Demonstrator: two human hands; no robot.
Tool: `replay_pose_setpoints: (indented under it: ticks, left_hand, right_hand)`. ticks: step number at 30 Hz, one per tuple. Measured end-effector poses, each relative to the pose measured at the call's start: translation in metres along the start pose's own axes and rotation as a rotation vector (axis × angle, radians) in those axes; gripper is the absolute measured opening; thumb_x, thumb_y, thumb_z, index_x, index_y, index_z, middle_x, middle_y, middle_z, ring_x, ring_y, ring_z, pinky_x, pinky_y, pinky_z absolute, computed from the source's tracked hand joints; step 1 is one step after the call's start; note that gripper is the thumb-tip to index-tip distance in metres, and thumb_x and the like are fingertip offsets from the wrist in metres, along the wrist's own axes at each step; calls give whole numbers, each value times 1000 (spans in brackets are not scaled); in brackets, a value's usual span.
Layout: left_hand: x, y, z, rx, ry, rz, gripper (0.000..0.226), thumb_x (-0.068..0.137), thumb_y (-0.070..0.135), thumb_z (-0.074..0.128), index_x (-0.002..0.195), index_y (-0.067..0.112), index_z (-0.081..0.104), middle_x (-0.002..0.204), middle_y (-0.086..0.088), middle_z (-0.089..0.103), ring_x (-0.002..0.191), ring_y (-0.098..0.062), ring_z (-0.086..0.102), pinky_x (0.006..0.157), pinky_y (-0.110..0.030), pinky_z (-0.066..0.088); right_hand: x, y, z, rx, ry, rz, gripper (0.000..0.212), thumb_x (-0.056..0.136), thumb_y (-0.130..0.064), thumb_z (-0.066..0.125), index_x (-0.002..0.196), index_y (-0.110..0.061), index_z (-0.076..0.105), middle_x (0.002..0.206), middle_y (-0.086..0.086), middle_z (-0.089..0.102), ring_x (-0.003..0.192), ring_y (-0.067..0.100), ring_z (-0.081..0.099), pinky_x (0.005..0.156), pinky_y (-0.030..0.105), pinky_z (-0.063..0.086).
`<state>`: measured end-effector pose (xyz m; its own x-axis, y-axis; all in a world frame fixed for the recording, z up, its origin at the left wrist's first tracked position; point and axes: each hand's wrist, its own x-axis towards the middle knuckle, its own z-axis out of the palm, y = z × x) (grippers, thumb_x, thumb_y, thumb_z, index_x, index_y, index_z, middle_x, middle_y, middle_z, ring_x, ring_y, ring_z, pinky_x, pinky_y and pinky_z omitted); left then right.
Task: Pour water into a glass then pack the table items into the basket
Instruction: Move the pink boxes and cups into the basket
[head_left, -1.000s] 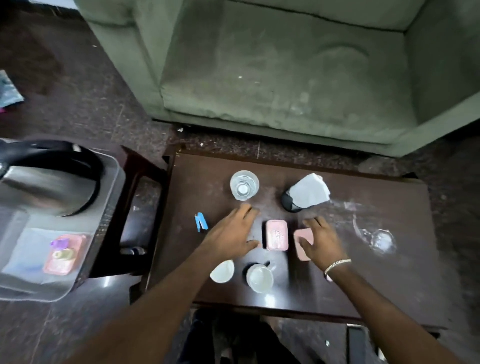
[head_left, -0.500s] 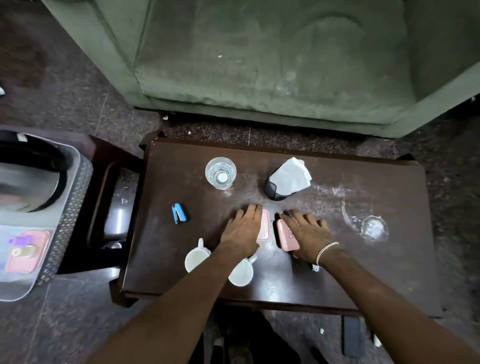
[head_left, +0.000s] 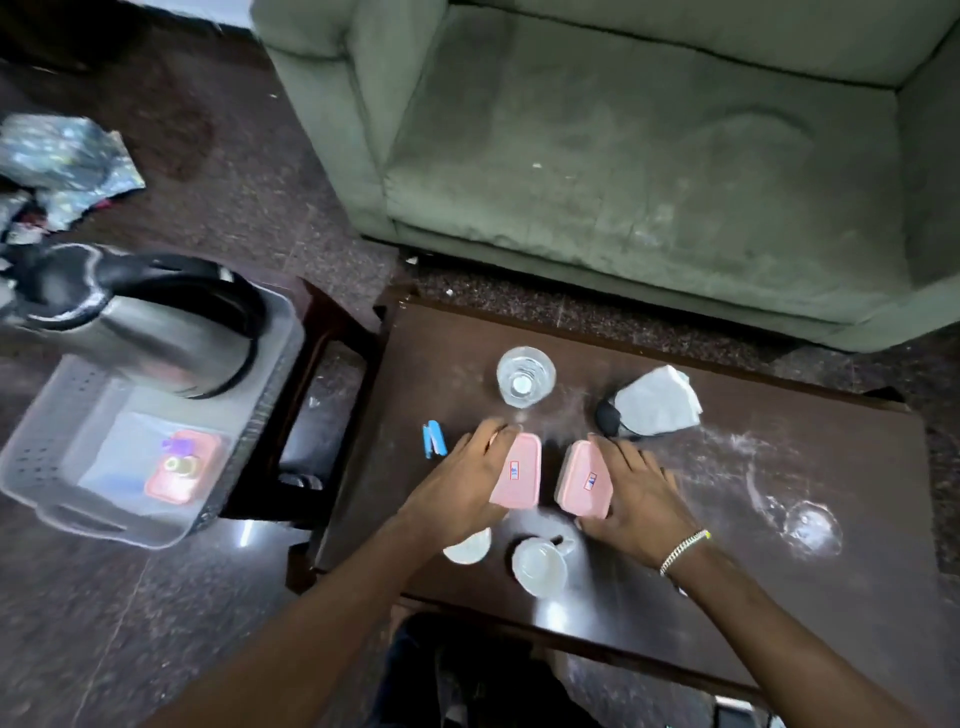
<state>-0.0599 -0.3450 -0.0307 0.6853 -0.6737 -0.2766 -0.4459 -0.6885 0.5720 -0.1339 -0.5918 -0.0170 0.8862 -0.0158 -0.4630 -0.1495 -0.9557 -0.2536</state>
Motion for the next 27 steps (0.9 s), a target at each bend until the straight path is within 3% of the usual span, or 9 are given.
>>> replay_pose_setpoints:
  ticks: [6, 11, 13, 15, 17, 19, 23, 27]
  left_hand:
    - [-97, -54, -108, -59, 113, -86, 104, 69, 32, 85, 156, 21, 30, 153, 2, 28, 140, -20, 41, 115, -35, 39]
    - [-184, -120, -187, -126, 215, -206, 101, 65, 30, 92, 149, 36, 36, 144, 19, 27, 120, 0, 47, 93, 0, 39]
    - [-218, -152, -215, -92, 232, -278, 104, 63, 24, 94, 146, 43, 34, 140, 19, 30, 109, 5, 50, 87, -4, 44]
    - [-243, -184, -237, -60, 223, -356, 107, 62, 19, 97, 148, 41, 36, 142, 13, 32, 116, 1, 51, 90, -17, 51]
    - [-263, -217, -254, -4, 227, -413, 109, 59, 17, 99, 151, 25, 41, 146, -1, 37, 131, -18, 48, 105, -38, 49]
    - [-274, -245, -263, 60, 204, -449, 110, 59, 18, 99, 152, 20, 42, 147, -6, 38, 135, -29, 45, 112, -47, 43]
    - [-279, -285, -256, 158, 115, -486, 107, 62, 23, 97, 154, 20, 41, 152, -7, 37, 136, -32, 43, 112, -42, 36]
    - [-273, -312, -242, 222, 79, -461, 105, 66, 33, 94, 155, 26, 39, 156, -2, 36, 131, -29, 44, 108, -42, 44]
  right_hand:
    - [18, -122, -29, 178, 88, -139, 109, 58, -61, 73, 152, -28, 30, 137, -7, 42, 125, 20, 42, 95, 40, 37]
    - [31, -225, -38, 299, 130, -267, 107, 55, -64, 72, 148, -28, 35, 127, -9, 39, 120, 20, 46, 101, 45, 42]
    - [38, -264, -37, 282, 135, -311, 107, 55, -69, 69, 149, -31, 33, 129, -10, 40, 119, 20, 47, 98, 48, 43]
    - [44, -300, -35, 250, 157, -340, 107, 55, -73, 67, 149, -34, 32, 133, -12, 41, 117, 20, 46, 94, 47, 44]
    - [52, -336, -31, 237, 179, -368, 108, 54, -75, 64, 149, -34, 32, 134, -12, 43, 114, 20, 46, 90, 45, 44]
    - [59, -371, -25, 257, 202, -390, 109, 54, -77, 63, 149, -34, 32, 133, -13, 45, 113, 19, 46, 88, 44, 43]
    - [73, -434, -8, 284, 224, -437, 111, 56, -81, 60, 150, -29, 32, 133, -10, 50, 119, 17, 47, 89, 46, 40]
    - [91, -480, 13, 208, 263, -475, 107, 62, -86, 52, 147, -23, 35, 133, -6, 57, 119, 20, 48, 88, 49, 38]
